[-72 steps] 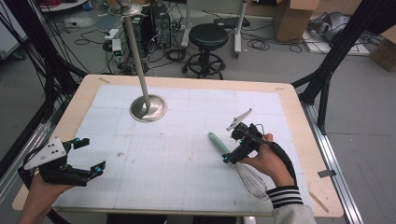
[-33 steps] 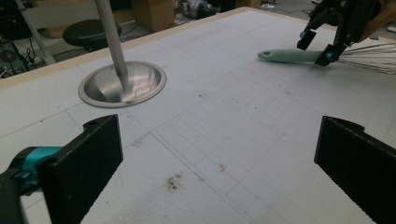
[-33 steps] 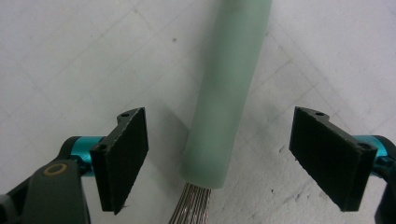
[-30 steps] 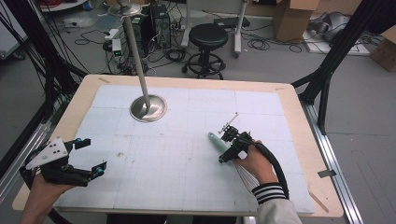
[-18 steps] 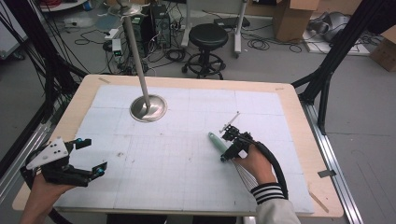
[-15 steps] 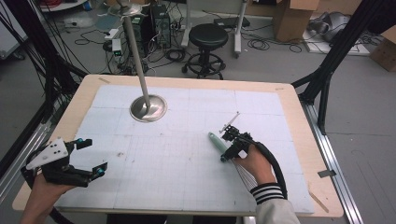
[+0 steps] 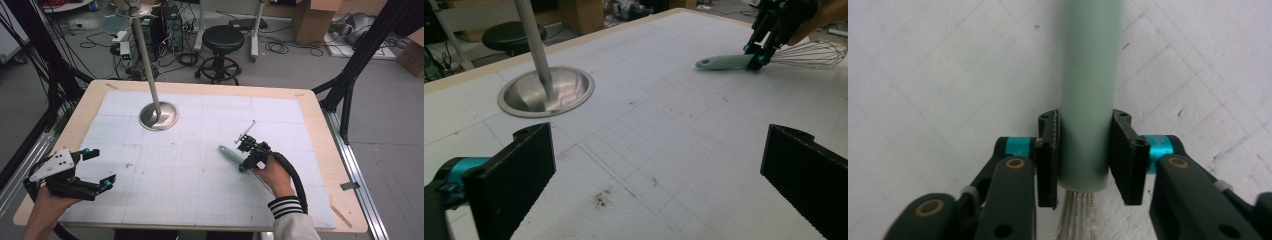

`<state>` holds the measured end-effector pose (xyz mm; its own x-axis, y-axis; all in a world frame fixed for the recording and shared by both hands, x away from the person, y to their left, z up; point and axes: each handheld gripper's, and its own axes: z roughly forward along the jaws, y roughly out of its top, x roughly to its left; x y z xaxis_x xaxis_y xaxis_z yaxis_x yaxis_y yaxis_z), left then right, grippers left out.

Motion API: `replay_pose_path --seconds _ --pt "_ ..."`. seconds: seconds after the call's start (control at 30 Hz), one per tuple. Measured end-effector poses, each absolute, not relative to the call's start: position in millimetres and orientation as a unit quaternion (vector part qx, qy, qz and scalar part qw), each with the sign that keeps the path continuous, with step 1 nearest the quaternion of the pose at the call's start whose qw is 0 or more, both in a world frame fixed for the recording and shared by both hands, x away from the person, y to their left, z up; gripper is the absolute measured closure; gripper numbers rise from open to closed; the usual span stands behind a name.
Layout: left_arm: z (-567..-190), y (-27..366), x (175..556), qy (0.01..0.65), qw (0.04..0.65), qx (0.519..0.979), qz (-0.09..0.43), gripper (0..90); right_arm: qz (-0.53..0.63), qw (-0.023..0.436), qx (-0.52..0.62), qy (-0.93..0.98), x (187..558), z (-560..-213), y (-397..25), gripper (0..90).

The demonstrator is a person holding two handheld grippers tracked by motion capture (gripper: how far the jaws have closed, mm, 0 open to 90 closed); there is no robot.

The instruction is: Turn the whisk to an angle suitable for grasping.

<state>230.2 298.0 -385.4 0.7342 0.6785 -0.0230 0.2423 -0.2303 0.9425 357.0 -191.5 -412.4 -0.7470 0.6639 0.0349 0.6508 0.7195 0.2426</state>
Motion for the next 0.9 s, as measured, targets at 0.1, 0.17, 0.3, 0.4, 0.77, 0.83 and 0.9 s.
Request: replay_pose_path --seconds 0.1,0.17,0.3,0.4,0.77,0.83,0.9 --pt "-385 298 230 0.305 0.542 0.757 0.201 1.7 0.122 0.026 0.344 0.931 357 -412 -192 68.9" --pt "-385 299 230 0.305 0.542 0.757 0.201 1.7 0.118 0.031 0.333 0.935 355 -412 -190 68.9" --pt "-386 299 230 0.306 0.54 0.757 0.202 1.7 0.129 0.03 0.322 0.938 354 -410 -188 69.0" --pt "-386 300 230 0.306 0.54 0.757 0.203 1.7 0.144 0.03 0.319 0.936 352 -405 -189 69.0" --pt "-387 298 230 0.307 0.536 0.76 0.202 1.7 0.208 0.036 0.269 0.94 343 -380 -184 69.0" --pt "-387 298 230 0.307 0.535 0.76 0.202 1.7 0.221 0.038 0.257 0.94 341 -374 -180 69.0" --pt "-387 298 230 0.308 0.535 0.76 0.202 1.7 0.231 0.035 0.248 0.94 340 -369 -176 69.0"
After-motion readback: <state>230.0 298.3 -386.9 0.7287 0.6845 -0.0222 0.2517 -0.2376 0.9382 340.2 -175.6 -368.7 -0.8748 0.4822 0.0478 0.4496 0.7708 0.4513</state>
